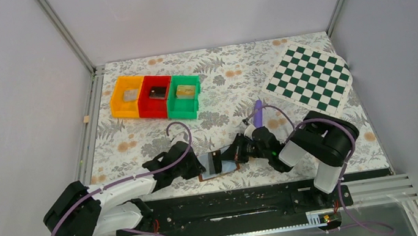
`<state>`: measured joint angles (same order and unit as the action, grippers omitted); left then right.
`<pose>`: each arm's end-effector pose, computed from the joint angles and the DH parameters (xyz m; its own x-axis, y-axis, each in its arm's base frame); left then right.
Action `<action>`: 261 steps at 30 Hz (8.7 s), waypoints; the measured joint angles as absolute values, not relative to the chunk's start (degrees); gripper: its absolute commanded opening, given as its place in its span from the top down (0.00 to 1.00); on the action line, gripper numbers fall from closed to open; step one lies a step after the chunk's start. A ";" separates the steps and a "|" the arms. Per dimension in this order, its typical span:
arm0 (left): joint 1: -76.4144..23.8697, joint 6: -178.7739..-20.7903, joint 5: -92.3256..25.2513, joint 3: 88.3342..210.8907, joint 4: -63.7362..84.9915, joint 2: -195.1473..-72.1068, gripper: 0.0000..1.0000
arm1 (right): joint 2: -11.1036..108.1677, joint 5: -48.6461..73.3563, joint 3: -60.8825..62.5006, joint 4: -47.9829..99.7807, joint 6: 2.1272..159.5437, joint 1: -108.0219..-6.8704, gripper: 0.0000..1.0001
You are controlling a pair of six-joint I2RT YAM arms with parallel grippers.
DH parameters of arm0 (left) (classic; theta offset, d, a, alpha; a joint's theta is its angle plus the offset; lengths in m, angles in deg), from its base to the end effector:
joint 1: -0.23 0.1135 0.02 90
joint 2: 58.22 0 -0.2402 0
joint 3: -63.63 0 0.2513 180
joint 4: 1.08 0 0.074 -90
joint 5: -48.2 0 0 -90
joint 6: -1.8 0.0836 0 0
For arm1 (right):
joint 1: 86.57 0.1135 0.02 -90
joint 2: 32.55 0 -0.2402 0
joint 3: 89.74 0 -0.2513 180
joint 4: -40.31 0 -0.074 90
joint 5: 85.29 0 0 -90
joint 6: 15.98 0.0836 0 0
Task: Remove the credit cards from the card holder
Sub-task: Remove the credit card from the card holder, then place the credit card in the storage box.
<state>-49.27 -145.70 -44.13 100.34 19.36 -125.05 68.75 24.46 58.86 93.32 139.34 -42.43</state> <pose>0.1604 -0.1825 0.0866 -0.8961 -0.2483 -0.3678 -0.0238 0.8545 -0.5189 0.1953 0.2289 0.0687 -0.8935 0.3246 -0.3103 -0.1811 0.3719 0.9105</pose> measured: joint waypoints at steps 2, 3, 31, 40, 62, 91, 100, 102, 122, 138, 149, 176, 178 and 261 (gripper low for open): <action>-49.27 -145.70 -44.13 100.34 19.56 -124.85 0.92 | 67.13 23.61 58.38 90.96 138.27 -41.91 1.00; -49.27 -145.68 -44.08 100.34 19.82 -124.68 0.92 | 66.19 23.08 58.07 89.50 137.72 -41.49 1.00; -49.27 -145.24 -46.12 99.49 28.74 -118.80 0.82 | 63.79 27.35 49.64 68.67 131.06 -37.47 0.54; -49.27 -145.70 -46.09 99.49 26.49 -120.28 0.83 | 59.90 28.18 46.66 56.49 124.78 -36.31 0.50; -49.27 -145.70 -46.03 99.57 26.34 -120.59 0.84 | 62.41 27.63 46.38 60.19 128.91 -36.16 0.70; -49.27 -146.11 -46.09 100.45 25.55 -122.43 0.83 | 49.93 26.63 49.35 49.52 127.06 -40.42 1.00; -49.27 -144.82 -46.42 101.10 32.26 -117.99 0.74 | 41.62 25.53 46.99 38.85 121.26 -40.71 1.00; -49.27 -144.17 -46.36 101.63 33.57 -116.37 0.72 | 41.16 25.55 46.29 37.91 119.80 -40.86 1.00; -48.55 -124.21 -31.32 114.20 36.87 -101.92 0.57 | 38.17 54.67 44.08 39.09 106.99 -42.98 1.00; -48.52 -123.23 -14.38 115.51 33.22 -105.29 0.84 | 37.60 64.90 44.32 47.05 108.98 -43.09 1.00; -47.91 -124.50 -11.56 115.44 32.35 -107.89 0.75 | 39.00 66.16 44.94 48.06 109.59 -43.15 1.00; -31.89 -127.64 -2.55 114.04 30.25 -109.49 1.00 | 36.77 60.64 44.89 46.39 111.41 -43.42 0.07; -26.76 -127.25 -3.67 114.33 31.91 -108.52 1.00 | 33.73 57.95 44.67 44.86 112.06 -43.55 0.01; 3.28 -118.62 -18.16 162.22 16.06 -175.87 1.00 | 30.34 39.70 41.05 34.42 112.63 -44.86 0.00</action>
